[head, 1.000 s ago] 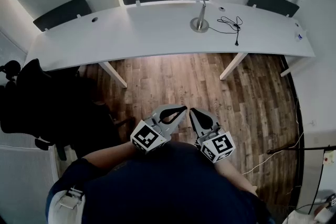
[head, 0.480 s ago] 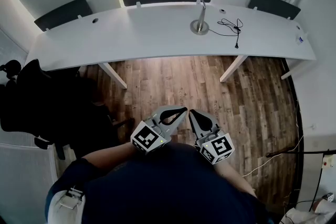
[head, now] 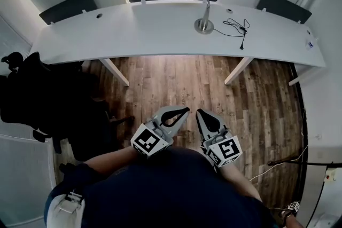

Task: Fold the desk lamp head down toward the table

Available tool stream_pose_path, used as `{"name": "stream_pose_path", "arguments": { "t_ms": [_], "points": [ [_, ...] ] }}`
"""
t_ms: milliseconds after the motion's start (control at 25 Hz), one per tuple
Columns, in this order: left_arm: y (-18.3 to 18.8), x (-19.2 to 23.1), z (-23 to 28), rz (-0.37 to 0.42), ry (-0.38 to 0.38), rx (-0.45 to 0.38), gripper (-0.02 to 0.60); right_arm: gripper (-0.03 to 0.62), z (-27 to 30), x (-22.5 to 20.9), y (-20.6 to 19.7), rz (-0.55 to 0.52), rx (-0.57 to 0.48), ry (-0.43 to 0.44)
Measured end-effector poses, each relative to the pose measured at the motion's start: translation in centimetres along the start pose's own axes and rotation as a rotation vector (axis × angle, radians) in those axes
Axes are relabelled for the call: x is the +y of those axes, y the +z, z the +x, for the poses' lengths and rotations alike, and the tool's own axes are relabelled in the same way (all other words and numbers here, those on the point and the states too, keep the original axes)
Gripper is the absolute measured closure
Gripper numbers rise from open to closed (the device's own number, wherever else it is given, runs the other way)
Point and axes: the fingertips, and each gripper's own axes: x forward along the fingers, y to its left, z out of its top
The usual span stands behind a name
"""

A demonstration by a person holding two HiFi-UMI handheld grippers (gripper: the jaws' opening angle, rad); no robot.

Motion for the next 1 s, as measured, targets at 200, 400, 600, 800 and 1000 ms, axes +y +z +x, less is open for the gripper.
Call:
{"name": "stream_pose_path", "arguments": {
  "t_ms": [200, 400, 600, 800, 1000],
  "points": [
    [0.0, 1.7, 1.8, -0.003, 0.027, -0.011, 0.577, 0.585, 0.8, -2.2, 0.0, -0.009, -0.003, 0.002],
    [-0.4, 5.7, 4.0, -0.007, 0.021, -0.007, 0.575, 0.585, 4.4, -4.9, -0.1, -0.013, 0.005, -0.027],
    [0.4, 11.5, 7.3, 0.044, -0.014, -0.019, 0.575, 0.585, 9.5, -8.7, 0.7, -0.014, 0.001, -0.073],
    [1.7, 18.3, 10.1, 0.064, -0.043, -0.025, 0.575, 0.585, 15.1, -12.5, 2.1, 0.01, -0.002, -0.121],
    [2.4, 24.7, 11.8, 0.06, -0.065, -0.019, 0.575, 0.585, 20.0, -15.7, 3.2, 0.021, -0.01, -0.172]
  ]
}}
